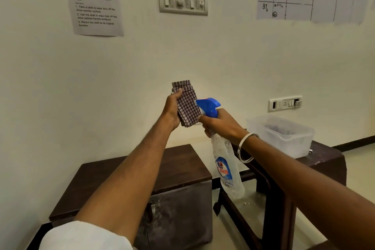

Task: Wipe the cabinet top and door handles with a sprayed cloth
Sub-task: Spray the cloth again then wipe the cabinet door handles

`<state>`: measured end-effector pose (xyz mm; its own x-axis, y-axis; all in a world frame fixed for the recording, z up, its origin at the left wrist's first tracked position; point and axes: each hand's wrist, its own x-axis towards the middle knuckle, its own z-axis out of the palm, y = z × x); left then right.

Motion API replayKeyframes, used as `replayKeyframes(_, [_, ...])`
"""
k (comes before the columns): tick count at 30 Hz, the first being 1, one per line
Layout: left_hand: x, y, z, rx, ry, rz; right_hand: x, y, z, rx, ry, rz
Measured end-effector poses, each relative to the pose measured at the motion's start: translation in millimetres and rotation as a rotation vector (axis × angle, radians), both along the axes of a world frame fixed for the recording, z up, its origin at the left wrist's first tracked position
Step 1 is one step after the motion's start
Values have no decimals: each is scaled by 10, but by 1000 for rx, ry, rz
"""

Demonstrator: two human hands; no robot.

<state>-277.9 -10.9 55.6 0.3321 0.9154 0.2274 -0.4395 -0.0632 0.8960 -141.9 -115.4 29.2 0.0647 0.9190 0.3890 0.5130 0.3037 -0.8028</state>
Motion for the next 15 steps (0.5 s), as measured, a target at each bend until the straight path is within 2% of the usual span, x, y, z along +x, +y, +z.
replayKeyframes(4, [16,-10,-29,6,11,9,-34,-12,-76,-35,-47,17])
replayKeyframes(8, [22,-9,-47,9,8,5,34,-31,-92,-1,-7,14])
replayKeyframes(15, [16,12,-63,8,0,8,147,-63,-132,-48,-17,-86])
